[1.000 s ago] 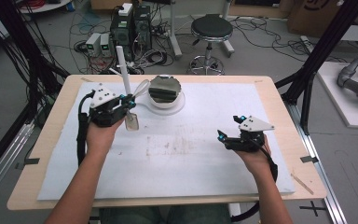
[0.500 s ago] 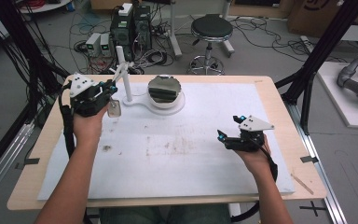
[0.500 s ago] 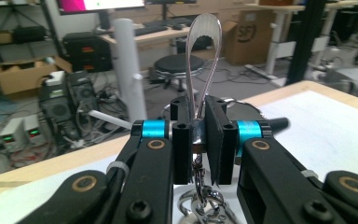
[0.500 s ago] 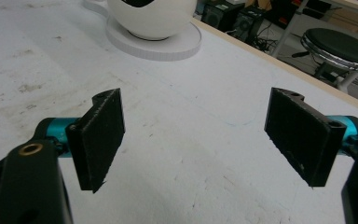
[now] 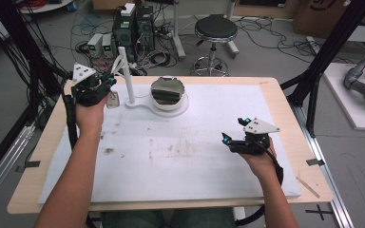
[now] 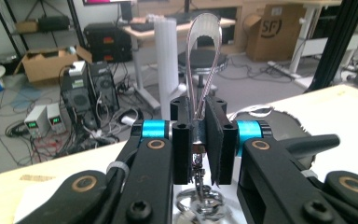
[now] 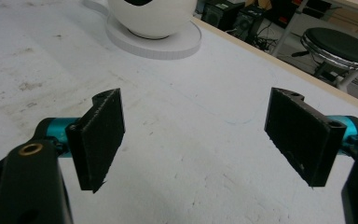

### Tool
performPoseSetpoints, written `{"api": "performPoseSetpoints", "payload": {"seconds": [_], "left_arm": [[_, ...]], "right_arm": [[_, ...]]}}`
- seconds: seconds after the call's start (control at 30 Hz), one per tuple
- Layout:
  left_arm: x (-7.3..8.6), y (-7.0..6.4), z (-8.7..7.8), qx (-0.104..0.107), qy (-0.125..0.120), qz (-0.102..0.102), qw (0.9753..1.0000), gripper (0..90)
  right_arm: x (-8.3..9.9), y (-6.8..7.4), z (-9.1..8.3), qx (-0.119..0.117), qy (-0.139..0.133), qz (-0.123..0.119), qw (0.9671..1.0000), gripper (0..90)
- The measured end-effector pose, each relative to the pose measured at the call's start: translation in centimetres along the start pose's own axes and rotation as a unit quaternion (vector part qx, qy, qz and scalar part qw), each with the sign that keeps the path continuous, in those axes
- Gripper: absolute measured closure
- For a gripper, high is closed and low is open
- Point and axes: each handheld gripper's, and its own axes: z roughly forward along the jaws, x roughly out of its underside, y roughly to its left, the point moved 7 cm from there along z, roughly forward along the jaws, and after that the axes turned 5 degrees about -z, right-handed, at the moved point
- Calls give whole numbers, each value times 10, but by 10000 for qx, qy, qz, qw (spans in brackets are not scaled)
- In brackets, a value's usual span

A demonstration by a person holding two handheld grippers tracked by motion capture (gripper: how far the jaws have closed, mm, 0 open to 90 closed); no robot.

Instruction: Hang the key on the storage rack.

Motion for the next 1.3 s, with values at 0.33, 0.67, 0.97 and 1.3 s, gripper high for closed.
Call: {"api": "performPoseSetpoints", "payload": {"seconds": [0.33,0.67,0.97,1.3], "left_arm": [[14,3,22,-67,261,-8,9996,813],[23,10,32,-158,530,21,9985,812],[25,8,34,-144,567,23,9983,654],[28,-5,20,420,653,-199,9968,406]], "right_arm": [[1,1,2,-9,53,-66,10000,204],[1,1,-1,2,42,-77,10000,205],[0,1,-2,4,2,-57,10000,204],[-3,-1,-5,36,-72,-73,9999,204]]}}
